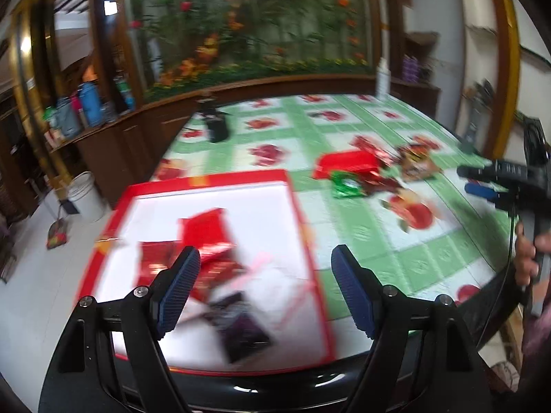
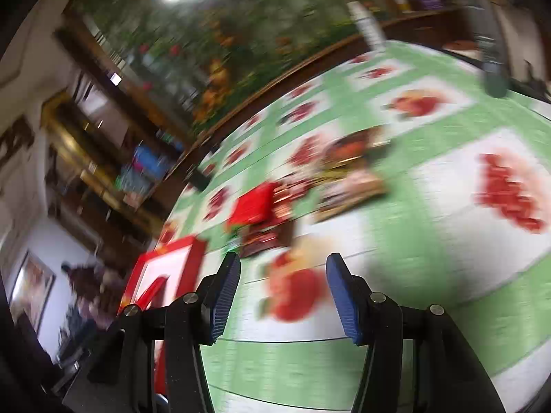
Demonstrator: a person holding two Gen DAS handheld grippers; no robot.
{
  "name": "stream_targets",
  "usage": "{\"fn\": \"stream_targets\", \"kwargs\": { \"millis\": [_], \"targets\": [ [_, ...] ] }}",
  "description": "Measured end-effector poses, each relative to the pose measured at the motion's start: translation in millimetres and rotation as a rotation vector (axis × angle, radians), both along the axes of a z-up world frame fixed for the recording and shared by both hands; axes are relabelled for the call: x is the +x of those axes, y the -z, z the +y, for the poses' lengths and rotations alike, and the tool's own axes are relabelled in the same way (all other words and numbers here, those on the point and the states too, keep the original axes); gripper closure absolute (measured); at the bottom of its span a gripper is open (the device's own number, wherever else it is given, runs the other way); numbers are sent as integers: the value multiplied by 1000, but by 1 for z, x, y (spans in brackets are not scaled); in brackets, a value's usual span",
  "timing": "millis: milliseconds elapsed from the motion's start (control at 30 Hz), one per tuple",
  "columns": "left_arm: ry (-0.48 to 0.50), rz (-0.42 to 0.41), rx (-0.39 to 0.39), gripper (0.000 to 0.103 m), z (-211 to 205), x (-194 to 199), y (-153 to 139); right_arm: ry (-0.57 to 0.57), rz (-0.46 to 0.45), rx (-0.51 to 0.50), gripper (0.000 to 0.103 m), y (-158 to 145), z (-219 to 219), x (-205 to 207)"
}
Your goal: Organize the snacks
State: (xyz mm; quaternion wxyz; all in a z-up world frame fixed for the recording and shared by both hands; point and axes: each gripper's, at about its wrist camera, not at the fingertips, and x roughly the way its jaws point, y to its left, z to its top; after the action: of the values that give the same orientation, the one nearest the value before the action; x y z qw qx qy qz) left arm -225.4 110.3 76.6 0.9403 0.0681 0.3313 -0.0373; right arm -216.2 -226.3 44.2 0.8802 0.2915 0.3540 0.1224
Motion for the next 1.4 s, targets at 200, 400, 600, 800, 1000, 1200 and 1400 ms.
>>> {"fn": "stream_targets", "kwargs": {
  "millis": [200,400,600,800,1000,1200,1400],
  "targets": [
    [70,75,-19,24,-37,7,17,40,31,10,48,12,-31,1],
    [130,106,9,24,-60,13,25,55,58,34,48,11,-43,23],
    [141,139,-5,24,-66,29,28,51,113,6,45,5,-38,74],
    [129,177,-10,24,-65,45,30,17,177,0,45,18,-16,127],
    [136,186,4,24,-72,65,25,-37,155,-112,51,31,17,154],
    [203,186,26,24,-105,92,25,-25,156,-64,72,37,-1,152],
    [359,184,46,25,-146,117,30,91,194,77,73,44,-40,149]
  ]
}}
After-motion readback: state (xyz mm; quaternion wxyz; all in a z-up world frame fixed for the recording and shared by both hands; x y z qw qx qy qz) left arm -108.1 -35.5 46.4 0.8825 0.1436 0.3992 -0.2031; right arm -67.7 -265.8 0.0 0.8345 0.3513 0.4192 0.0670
